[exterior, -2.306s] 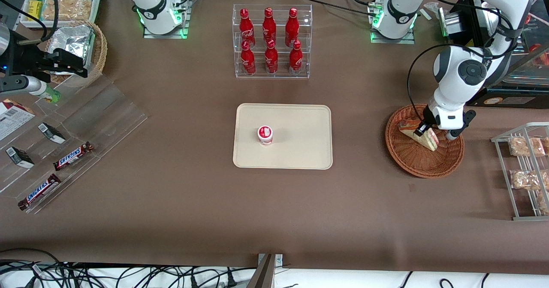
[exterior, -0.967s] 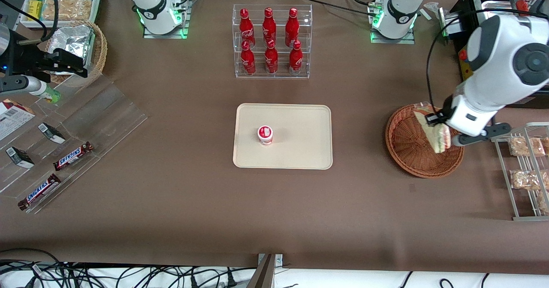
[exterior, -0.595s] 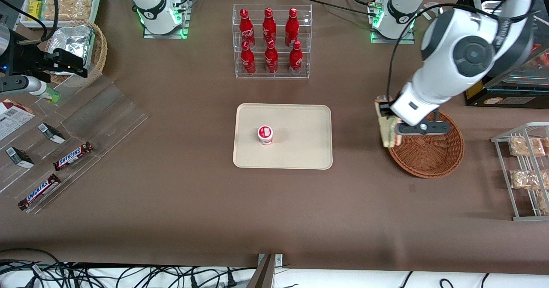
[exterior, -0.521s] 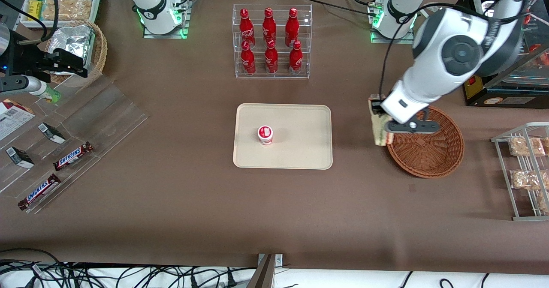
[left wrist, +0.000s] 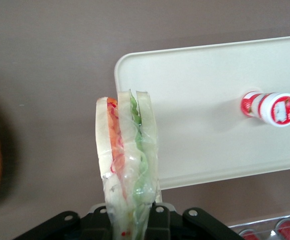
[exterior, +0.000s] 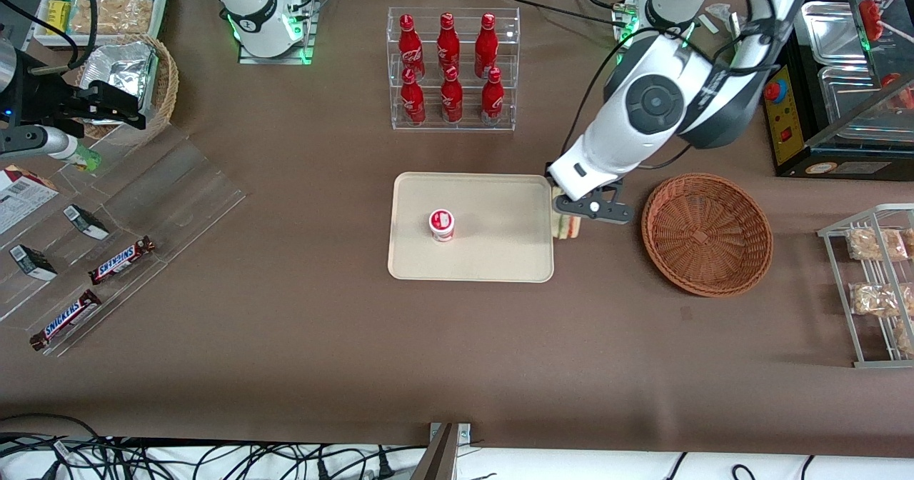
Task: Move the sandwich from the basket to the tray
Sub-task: 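Carry the sandwich over the cream tray and lower it beside the cup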
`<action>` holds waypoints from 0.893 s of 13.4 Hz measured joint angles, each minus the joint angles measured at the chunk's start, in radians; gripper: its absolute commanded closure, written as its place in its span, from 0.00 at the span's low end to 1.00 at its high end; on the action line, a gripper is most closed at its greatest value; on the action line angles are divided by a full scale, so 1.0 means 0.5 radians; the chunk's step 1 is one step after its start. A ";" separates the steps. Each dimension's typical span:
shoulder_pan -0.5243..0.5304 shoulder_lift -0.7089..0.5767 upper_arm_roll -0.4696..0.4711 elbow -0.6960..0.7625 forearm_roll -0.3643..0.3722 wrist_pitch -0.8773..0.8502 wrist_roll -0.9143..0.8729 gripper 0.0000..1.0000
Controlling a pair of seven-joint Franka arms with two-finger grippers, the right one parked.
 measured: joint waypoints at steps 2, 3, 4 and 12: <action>-0.098 0.131 0.001 -0.005 0.085 0.137 -0.156 1.00; -0.145 0.199 0.001 -0.006 0.162 0.191 -0.247 1.00; -0.186 0.269 0.002 -0.007 0.239 0.243 -0.328 1.00; -0.283 0.555 0.005 -0.005 0.508 0.442 -0.496 0.94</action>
